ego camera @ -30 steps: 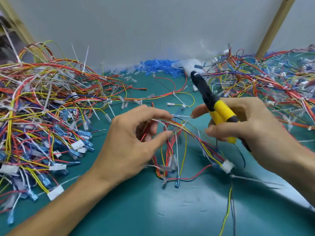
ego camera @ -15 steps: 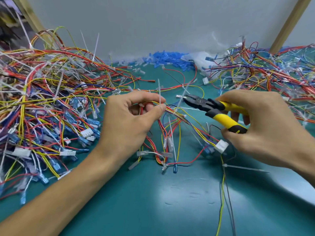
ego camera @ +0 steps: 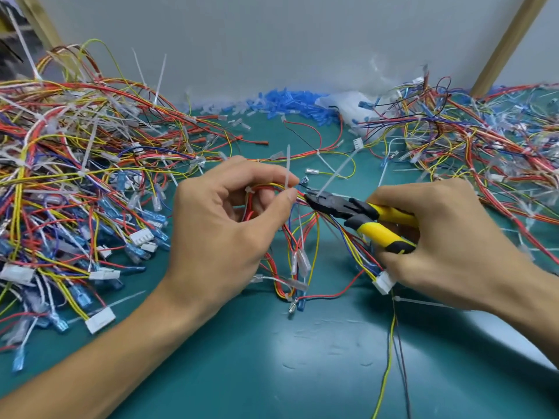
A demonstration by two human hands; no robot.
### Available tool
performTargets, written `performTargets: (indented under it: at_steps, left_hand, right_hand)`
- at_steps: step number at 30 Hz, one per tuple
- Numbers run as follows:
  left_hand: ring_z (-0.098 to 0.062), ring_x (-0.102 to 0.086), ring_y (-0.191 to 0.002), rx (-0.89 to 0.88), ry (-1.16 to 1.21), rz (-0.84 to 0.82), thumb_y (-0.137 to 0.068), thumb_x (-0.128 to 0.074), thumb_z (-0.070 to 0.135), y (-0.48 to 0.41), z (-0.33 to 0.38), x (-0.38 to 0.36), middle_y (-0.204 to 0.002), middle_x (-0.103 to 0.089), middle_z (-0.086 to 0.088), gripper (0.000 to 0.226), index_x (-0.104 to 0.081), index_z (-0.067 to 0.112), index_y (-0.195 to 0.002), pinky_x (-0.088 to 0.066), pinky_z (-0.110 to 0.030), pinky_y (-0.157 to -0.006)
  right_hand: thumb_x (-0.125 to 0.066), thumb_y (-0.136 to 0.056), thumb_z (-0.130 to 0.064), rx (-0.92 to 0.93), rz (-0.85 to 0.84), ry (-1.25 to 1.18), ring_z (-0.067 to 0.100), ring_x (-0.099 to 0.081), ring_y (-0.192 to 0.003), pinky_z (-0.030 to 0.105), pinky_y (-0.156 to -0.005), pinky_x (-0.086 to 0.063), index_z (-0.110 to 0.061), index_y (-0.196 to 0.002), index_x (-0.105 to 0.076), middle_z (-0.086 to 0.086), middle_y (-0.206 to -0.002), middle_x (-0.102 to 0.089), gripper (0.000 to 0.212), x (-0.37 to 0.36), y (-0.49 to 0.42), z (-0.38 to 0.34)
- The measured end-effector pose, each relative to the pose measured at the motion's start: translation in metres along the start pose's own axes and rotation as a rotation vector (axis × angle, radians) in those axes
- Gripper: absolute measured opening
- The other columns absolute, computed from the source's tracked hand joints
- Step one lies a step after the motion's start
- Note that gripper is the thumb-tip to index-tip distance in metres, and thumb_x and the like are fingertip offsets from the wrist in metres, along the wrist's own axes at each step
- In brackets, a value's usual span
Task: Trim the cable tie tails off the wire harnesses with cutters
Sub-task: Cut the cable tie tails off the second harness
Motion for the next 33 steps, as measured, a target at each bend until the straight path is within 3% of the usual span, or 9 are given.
performTargets:
  at_steps: [3,8,12,16,20,26,29,33]
  left_hand:
    - [-0.010,-0.054,-0.068,0.072,0.065,-0.048,-0.088,-0.077,0.012,-0.001,-0.008,-0.003,-0.080,-0.067,0.007,0.005,-0.077,0.013,-0.093,-0.043,-0.020,-0.062]
    - [-0.012,-0.067,-0.088,0.155,0.058,-0.190,-0.088,-0.074,0.023,-0.006,-0.019,-0.014,-0.105,-0.070,-0.009,0.012,-0.071,0.015,-0.096,-0.051,-0.025,-0.077]
    - [-0.025,-0.076,-0.071,0.128,0.194,-0.188,-0.089,-0.078,0.005,-0.006,-0.016,-0.014,-0.082,-0.074,-0.006,0.014,-0.067,0.000,-0.096,-0.056,-0.024,-0.071]
    - [-0.025,-0.072,-0.060,0.073,0.168,-0.115,-0.086,-0.080,0.004,-0.004,-0.009,-0.009,-0.075,-0.072,-0.004,0.011,-0.070,0.005,-0.092,-0.057,-0.029,-0.062]
    - [-0.022,-0.071,-0.059,0.008,0.080,-0.110,-0.086,-0.080,0.005,-0.002,-0.001,-0.011,-0.077,-0.071,-0.001,0.010,-0.072,0.007,-0.091,-0.056,-0.031,-0.060]
    - [-0.024,-0.073,-0.062,-0.019,0.039,-0.084,-0.087,-0.080,0.005,0.000,0.000,-0.010,-0.078,-0.071,0.000,0.010,-0.072,0.008,-0.093,-0.055,-0.031,-0.062]
    - [-0.022,-0.073,-0.062,-0.003,0.043,-0.073,-0.086,-0.081,0.007,0.003,0.000,-0.010,-0.078,-0.072,0.000,0.010,-0.073,0.009,-0.093,-0.054,-0.028,-0.062]
    - [-0.019,-0.073,-0.062,0.014,0.032,-0.071,-0.086,-0.081,0.009,0.005,0.000,-0.011,-0.078,-0.073,0.000,0.011,-0.073,0.010,-0.093,-0.055,-0.027,-0.062]
  right_hand:
    - [-0.063,-0.069,-0.024,-0.038,-0.031,-0.109,0.015,-0.019,-0.061,0.039,-0.050,-0.023,-0.007,-0.068,-0.054,0.010,-0.060,-0.033,0.020,-0.002,0.001,0.002]
    - [-0.066,-0.059,-0.026,-0.118,-0.129,-0.281,0.013,-0.024,-0.060,0.046,-0.054,-0.024,-0.005,-0.071,-0.058,0.014,-0.063,-0.037,0.026,-0.005,0.001,0.005]
    - [-0.066,-0.058,-0.018,-0.136,-0.209,-0.453,0.014,-0.029,-0.058,0.045,-0.054,-0.022,-0.007,-0.070,-0.062,0.013,-0.061,-0.040,0.016,-0.011,0.002,0.003]
    - [-0.063,-0.061,-0.018,-0.096,-0.132,-0.358,0.011,-0.028,-0.056,0.043,-0.049,-0.027,-0.011,-0.073,-0.064,0.013,-0.061,-0.044,0.013,-0.009,0.002,0.003]
    - [-0.063,-0.066,-0.018,0.006,-0.060,-0.192,0.011,-0.025,-0.055,0.026,-0.047,-0.023,-0.016,-0.073,-0.057,0.004,-0.060,-0.039,0.010,-0.004,0.001,-0.003]
    - [-0.062,-0.069,-0.018,0.037,-0.065,-0.178,0.013,-0.024,-0.054,0.027,-0.046,-0.021,-0.019,-0.072,-0.051,0.002,-0.058,-0.035,0.012,-0.006,0.002,-0.005]
    - [-0.057,-0.069,-0.016,0.010,-0.130,-0.210,0.013,-0.021,-0.055,0.036,-0.047,-0.021,-0.015,-0.069,-0.046,0.009,-0.057,-0.034,0.011,-0.014,0.004,-0.005]
    - [-0.054,-0.065,-0.011,-0.038,-0.216,-0.250,0.017,-0.023,-0.056,0.039,-0.048,-0.024,-0.014,-0.074,-0.047,0.012,-0.061,-0.036,0.012,-0.023,0.007,-0.002]
Point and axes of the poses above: each hand's wrist, its own y-axis away from the middle knuckle, its own x-axis out of the back of the hand, z = x × y, the point moved 9 cm from there along -y, towards the middle knuckle
